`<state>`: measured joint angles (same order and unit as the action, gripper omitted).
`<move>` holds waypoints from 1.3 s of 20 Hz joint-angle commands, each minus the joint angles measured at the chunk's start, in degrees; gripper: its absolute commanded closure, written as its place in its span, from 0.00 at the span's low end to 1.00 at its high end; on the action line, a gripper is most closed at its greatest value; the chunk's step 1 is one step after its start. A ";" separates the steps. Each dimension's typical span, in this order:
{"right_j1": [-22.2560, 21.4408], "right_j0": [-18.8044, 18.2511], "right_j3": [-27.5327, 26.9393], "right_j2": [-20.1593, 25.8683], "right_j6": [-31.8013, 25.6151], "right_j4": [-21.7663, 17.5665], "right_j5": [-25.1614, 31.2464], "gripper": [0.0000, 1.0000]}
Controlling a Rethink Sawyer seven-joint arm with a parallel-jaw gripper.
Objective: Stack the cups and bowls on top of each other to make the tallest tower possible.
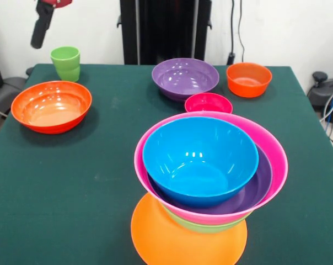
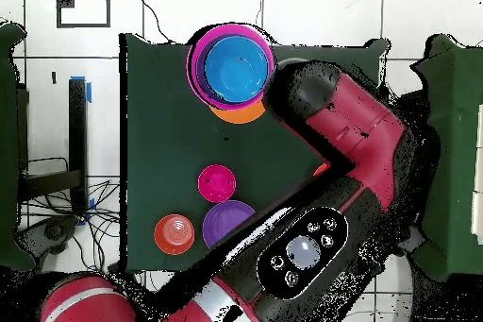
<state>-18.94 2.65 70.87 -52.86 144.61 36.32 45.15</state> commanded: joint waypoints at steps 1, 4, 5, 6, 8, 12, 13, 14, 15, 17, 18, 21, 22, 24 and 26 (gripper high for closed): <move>-1.33 -2.74 10.04 16.68 -13.08 -7.39 -7.57 0.00; -1.66 -4.48 10.86 18.63 -12.45 -9.60 -8.03 0.00; -1.89 -5.01 11.29 19.42 -12.21 -10.22 -8.69 0.00; -2.04 -5.54 11.56 20.11 -11.93 -10.98 -9.43 0.00; -2.45 -6.71 12.32 21.66 -11.56 -11.94 -10.69 0.00; -2.96 -8.50 13.60 24.27 -10.25 -14.68 -13.85 0.00; -3.01 -8.93 13.92 24.94 -9.66 -15.13 -14.13 0.00; -3.14 -9.47 14.47 25.79 -9.24 -15.68 -15.09 0.00; -3.21 -9.84 14.82 26.40 -8.77 -16.12 -15.53 0.00; -3.33 -10.81 15.29 27.50 -7.95 -16.83 -16.07 0.00; -3.39 -11.40 15.64 28.10 -7.63 -17.30 -16.41 0.00; -3.52 -12.93 17.07 29.99 -6.48 -18.73 -18.39 0.00; -3.59 -13.21 17.21 30.23 -6.18 -19.18 -18.33 0.00; -3.72 -13.72 17.69 31.01 -5.35 -19.84 -18.53 0.00; -4.09 -14.07 18.19 31.64 -4.33 -19.90 -17.37 0.00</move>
<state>-23.36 -10.61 84.21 -32.66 144.59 20.50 29.04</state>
